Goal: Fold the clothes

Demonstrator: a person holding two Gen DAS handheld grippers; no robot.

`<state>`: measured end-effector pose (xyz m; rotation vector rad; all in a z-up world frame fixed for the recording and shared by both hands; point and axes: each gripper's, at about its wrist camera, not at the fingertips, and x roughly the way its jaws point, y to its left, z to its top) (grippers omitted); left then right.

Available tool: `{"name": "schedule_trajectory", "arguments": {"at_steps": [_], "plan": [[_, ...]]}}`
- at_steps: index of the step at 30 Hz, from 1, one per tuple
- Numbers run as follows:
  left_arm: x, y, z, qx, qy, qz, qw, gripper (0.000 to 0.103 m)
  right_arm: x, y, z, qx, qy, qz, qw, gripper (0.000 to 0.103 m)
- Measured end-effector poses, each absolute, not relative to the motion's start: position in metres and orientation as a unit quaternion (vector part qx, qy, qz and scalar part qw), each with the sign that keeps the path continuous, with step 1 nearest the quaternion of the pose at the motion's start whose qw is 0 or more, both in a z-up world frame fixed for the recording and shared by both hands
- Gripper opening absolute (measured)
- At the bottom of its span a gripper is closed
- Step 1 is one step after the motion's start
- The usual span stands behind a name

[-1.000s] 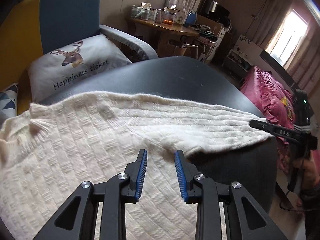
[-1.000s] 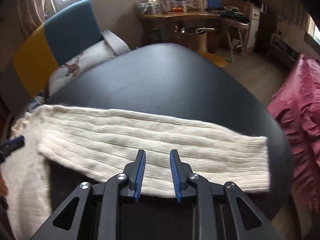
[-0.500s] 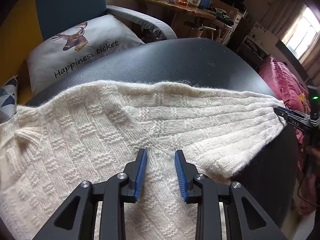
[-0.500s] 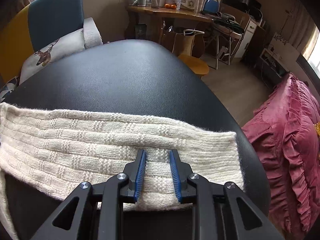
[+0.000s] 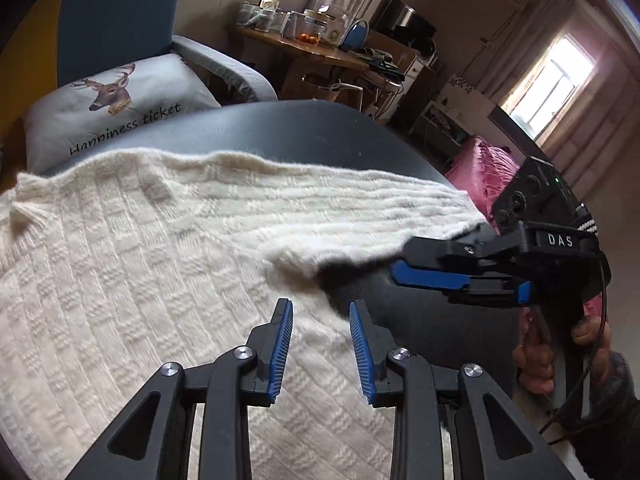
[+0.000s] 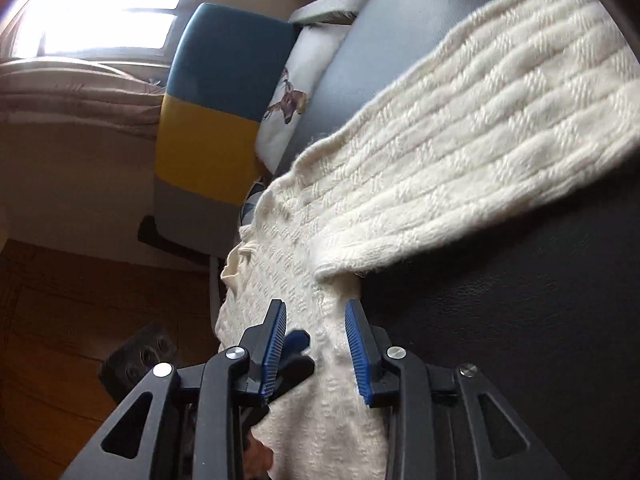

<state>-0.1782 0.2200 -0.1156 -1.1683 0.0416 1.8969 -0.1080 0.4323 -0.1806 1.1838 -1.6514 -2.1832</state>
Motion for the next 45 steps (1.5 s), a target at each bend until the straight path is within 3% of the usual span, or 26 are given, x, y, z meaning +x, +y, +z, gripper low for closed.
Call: {"name": "schedule_trajectory", "arguments": {"at_steps": [4,11,18,22,28,36,45], "plan": [[-0.165,0.217,-0.134,-0.486,0.018,0.753,0.444,0.03,-0.12,0.436,-0.197,0.36,-0.598,-0.715,0.03,0.036],[-0.151,0.207,-0.146,-0.486,0.005,0.749,0.452,0.032,-0.141,0.468,-0.173,0.291,-0.57,-0.768,-0.029,0.036],[-0.141,0.212,-0.15,-0.477,0.016,0.754,0.452,0.032,-0.128,0.484,-0.175,0.362,-0.535,-0.762,-0.045,0.036],[-0.146,0.211,-0.145,-0.485,0.006,0.75,0.45,0.032,-0.094,0.477,-0.162,0.424,-0.461,-0.778,-0.042,0.036],[-0.173,0.201,-0.113,-0.461,-0.012,0.77,0.441,0.032,-0.072,0.475,-0.102,0.398,-0.278,-0.872,-0.063,0.036],[-0.247,0.215,-0.1,-0.449,0.025,0.801,0.396,0.032,-0.145,0.498,-0.137,0.482,-0.152,-0.85,-0.148,0.036],[-0.29,0.28,-0.123,-0.466,0.096,0.779,0.409,0.032,-0.149,0.513,-0.154,0.464,-0.109,-0.861,-0.18,0.033]]}}
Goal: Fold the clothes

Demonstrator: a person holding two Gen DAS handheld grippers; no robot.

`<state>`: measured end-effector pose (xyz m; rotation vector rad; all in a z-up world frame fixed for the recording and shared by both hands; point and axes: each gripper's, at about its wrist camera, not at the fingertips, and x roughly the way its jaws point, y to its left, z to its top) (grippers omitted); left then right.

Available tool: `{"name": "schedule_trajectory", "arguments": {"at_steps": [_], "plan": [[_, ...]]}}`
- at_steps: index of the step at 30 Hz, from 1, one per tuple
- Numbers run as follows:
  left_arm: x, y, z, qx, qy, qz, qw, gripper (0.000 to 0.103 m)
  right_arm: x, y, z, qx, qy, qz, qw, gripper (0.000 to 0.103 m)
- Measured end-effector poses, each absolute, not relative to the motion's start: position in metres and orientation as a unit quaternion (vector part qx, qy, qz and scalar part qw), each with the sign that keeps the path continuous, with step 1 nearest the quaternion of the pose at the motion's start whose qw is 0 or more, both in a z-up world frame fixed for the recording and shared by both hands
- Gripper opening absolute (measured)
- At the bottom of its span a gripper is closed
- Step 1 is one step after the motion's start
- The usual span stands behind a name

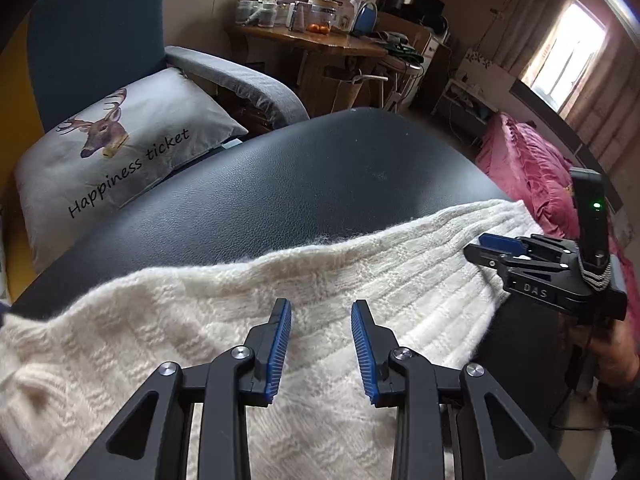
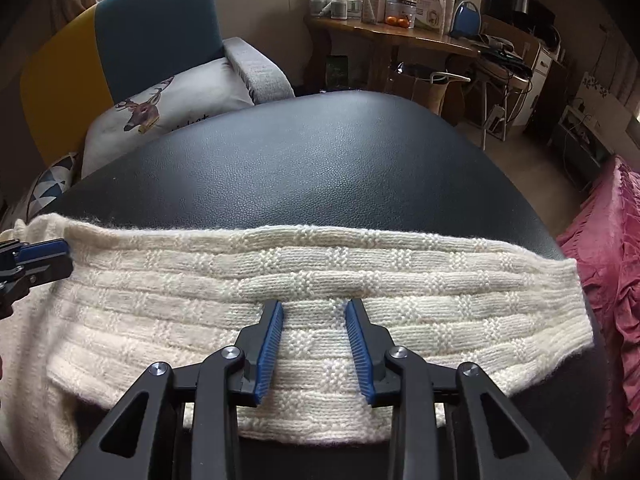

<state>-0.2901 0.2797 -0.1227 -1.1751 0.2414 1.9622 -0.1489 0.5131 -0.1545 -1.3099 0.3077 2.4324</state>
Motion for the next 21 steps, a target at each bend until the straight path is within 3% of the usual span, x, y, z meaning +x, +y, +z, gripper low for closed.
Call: {"name": "schedule_trajectory", "arguments": {"at_steps": [9,15,21], "plan": [[-0.313,0.284,-0.146,-0.466,0.039,0.804,0.368,0.032,-0.155,0.514,-0.157,-0.455,0.048,0.868,0.193,0.033],[-0.292,0.274,-0.13,-0.459,0.037,0.815,0.352,0.032,-0.155,0.521,-0.147,-0.469,0.075,0.861,0.181,0.033],[-0.239,0.241,-0.115,-0.438,0.029,0.809,0.391,0.032,-0.155,0.458,-0.111,-0.444,0.083,0.891,0.049,0.033]]}}
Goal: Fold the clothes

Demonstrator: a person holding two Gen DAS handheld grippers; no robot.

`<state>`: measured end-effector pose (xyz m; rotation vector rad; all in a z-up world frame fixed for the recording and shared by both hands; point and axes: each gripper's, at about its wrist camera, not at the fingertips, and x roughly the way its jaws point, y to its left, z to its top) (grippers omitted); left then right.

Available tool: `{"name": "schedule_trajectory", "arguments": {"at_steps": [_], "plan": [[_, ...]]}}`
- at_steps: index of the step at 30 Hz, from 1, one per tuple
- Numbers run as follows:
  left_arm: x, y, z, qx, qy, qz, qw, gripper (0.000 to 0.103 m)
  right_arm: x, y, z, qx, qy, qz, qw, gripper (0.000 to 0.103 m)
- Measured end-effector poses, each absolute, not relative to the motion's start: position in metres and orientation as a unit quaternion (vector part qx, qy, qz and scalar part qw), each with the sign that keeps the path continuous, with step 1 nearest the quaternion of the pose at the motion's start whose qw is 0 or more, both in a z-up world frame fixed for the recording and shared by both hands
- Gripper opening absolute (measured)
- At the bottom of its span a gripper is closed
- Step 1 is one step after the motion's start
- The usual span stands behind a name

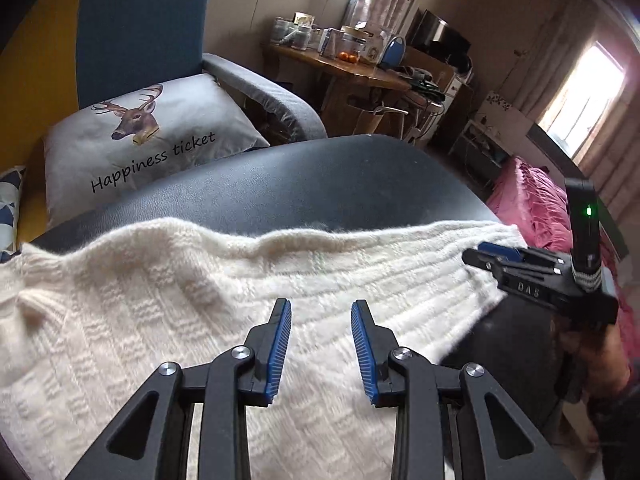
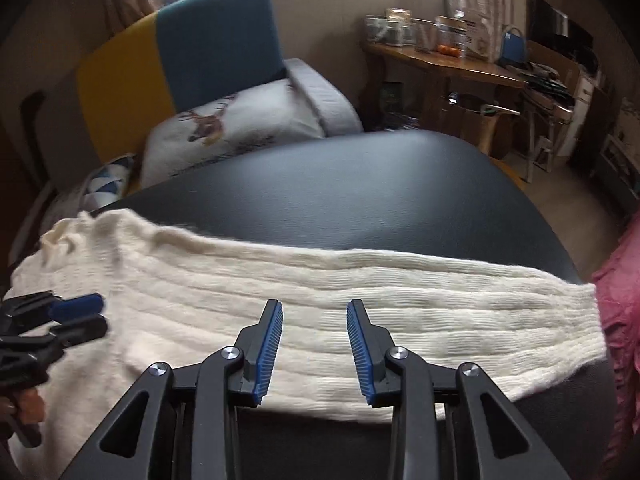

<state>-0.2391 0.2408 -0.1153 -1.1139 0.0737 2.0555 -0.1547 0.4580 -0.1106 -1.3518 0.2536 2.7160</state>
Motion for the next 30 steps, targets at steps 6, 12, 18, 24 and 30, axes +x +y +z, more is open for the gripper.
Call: {"name": "schedule_trajectory", "arguments": {"at_steps": [6,12,18,24,30], "plan": [[-0.197,0.233,-0.126,-0.456,0.022,0.786,0.416,0.032,-0.173,0.401,-0.142,-0.495,0.04,0.868,-0.005,0.033],[-0.172,0.232,-0.148,-0.475,0.0,0.768,0.43,0.032,-0.169,0.402,-0.151,-0.495,0.033,0.868,0.022,0.033],[-0.178,0.22,-0.15,-0.493,-0.054,0.755,0.429,0.032,-0.166,0.409,-0.144,-0.494,0.057,0.867,0.02,0.033],[-0.23,0.199,-0.112,-0.461,-0.055,0.798,0.385,0.032,-0.189,0.402,-0.11,-0.445,0.071,0.892,-0.009,0.033],[-0.315,0.192,-0.104,-0.454,-0.026,0.835,0.308,0.032,-0.218,0.393,-0.116,-0.448,0.068,0.891,-0.021,0.033]]}}
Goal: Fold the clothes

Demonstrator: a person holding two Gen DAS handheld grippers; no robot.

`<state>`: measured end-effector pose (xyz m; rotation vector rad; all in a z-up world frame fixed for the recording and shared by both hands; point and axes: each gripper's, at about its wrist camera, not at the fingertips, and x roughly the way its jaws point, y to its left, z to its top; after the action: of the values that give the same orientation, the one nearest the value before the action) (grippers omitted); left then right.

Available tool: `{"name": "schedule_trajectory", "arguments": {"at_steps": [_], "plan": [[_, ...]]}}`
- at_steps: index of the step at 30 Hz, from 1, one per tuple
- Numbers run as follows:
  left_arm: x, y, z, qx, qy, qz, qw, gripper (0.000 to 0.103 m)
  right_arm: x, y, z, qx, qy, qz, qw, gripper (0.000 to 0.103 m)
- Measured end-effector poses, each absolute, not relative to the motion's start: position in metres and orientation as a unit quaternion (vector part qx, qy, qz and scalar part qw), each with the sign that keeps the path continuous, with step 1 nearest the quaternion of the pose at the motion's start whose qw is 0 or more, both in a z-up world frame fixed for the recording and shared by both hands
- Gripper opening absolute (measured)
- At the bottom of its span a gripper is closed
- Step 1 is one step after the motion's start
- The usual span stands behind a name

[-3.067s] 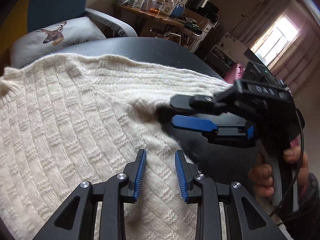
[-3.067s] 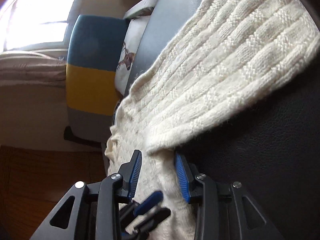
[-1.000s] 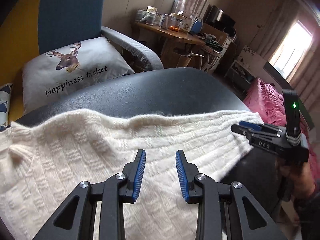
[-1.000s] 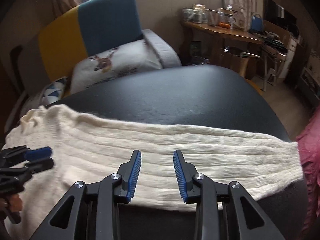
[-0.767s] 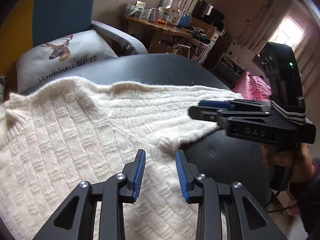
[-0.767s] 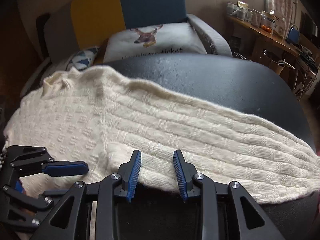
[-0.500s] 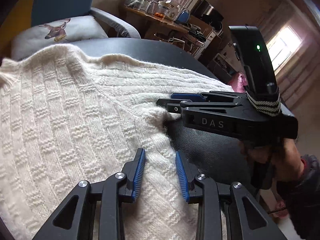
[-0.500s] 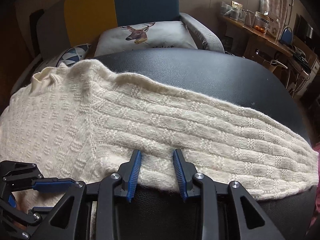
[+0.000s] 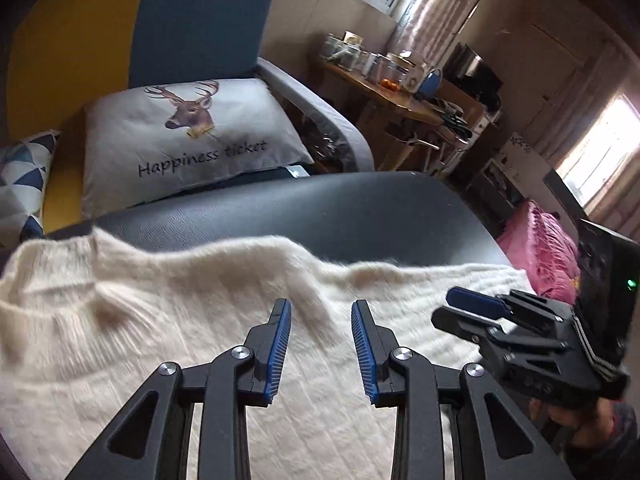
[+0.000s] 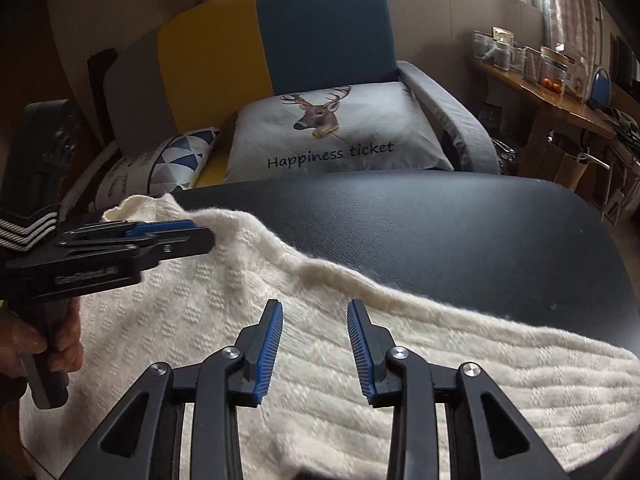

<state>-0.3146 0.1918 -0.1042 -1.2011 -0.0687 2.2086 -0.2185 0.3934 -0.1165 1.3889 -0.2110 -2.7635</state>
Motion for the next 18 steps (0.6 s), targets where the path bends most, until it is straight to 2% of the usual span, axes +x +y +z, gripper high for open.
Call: {"name": "schedule_trajectory", "arguments": {"at_steps": [5,7,10,12,18], "plan": [[-0.353,0.192,-0.137,-0.497,-0.009,0.838,0.226,0.031,-0.235,0.394,-0.13,0.457,-0.074,-0.886,0.02,0.033],[-0.346,0.189,-0.143,-0.48,-0.012,0.849,0.222,0.031,-0.242,0.394,-0.135,0.461,-0.076,-0.884,0.019,0.029],[-0.329,0.198,-0.146,-0.443,0.039,0.87,0.213,0.032,-0.252,0.395,-0.143,0.466,-0.079,-0.881,0.019,0.029],[-0.327,0.2,-0.147,-0.437,0.045,0.874,0.206,0.032,-0.259,0.395,-0.149,0.47,-0.082,-0.879,0.018,0.029],[-0.321,0.189,-0.129,-0.453,0.008,0.866,0.21,0.033,-0.195,0.46,-0.116,0.41,-0.259,-0.874,0.014,0.032]]}}
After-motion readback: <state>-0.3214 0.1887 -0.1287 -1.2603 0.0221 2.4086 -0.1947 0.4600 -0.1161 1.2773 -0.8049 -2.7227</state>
